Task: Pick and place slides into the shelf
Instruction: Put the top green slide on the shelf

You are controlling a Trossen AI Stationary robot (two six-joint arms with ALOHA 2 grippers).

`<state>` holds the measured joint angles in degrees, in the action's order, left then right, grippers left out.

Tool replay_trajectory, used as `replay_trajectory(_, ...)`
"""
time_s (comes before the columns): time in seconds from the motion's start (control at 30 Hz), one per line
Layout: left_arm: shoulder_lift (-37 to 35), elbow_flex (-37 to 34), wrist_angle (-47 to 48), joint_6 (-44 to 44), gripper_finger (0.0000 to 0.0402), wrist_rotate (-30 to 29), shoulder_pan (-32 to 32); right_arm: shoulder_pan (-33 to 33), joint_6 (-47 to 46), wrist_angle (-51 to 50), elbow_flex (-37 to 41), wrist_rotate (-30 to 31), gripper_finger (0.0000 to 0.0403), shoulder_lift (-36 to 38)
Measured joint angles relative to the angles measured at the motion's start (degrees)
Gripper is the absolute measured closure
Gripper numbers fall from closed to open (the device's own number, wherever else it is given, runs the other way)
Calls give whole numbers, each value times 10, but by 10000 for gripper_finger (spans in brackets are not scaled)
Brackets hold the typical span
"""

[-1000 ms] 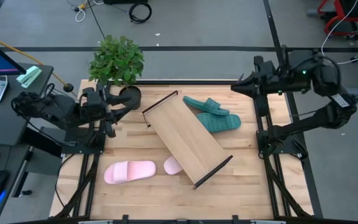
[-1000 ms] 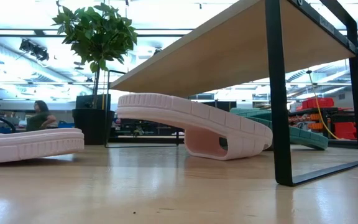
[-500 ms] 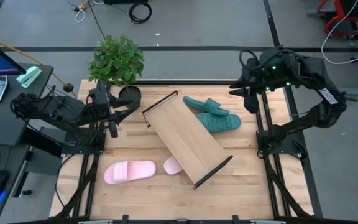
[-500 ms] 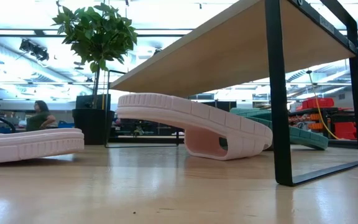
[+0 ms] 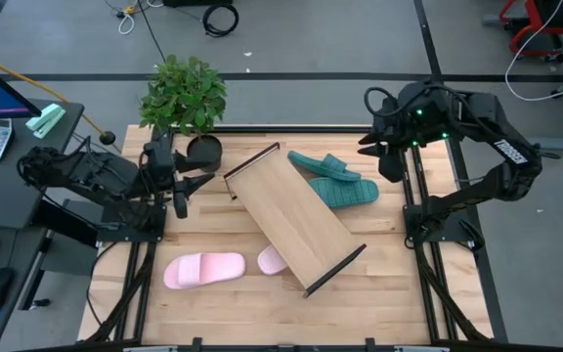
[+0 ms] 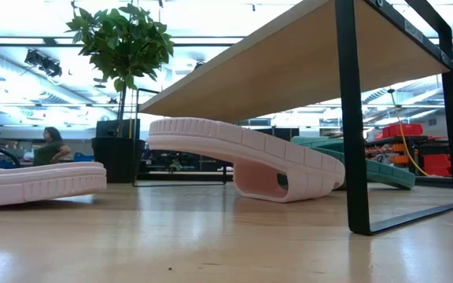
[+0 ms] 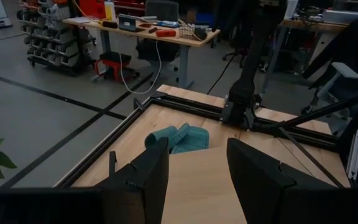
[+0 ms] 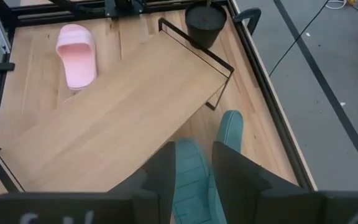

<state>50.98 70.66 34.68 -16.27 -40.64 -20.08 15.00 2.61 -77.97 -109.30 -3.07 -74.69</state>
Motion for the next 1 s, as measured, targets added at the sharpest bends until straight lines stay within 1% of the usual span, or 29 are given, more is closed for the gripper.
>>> replay_trajectory(0.13, 0, 0, 0, 0, 232, 0, 0, 0, 1, -7, 0, 0, 291, 2)
replay_trajectory(0.2, 0, 0, 0, 0, 233, 0, 0, 2, 10, -25, 2, 16, 291, 1)
replay_trajectory(0.27, 0, 0, 0, 1, 234, 0, 0, 9, 17, -33, 22, 38, 290, 4)
replay_trajectory(0.47, 0, 0, 0, 4, 235, 0, 0, 43, 25, -9, 155, 43, 291, 38)
replay_trajectory(0.7, 0, 0, 8, 4, 241, 0, 0, 55, 22, 74, 312, 41, 290, 66)
replay_trajectory(0.87, 0, 0, 8, 4, 241, 0, 0, 54, 51, 127, 398, 42, 289, 66)
replay_trajectory(1.0, 1, 0, 8, 4, 246, 0, 0, 54, 76, 164, 448, 28, 289, 66)
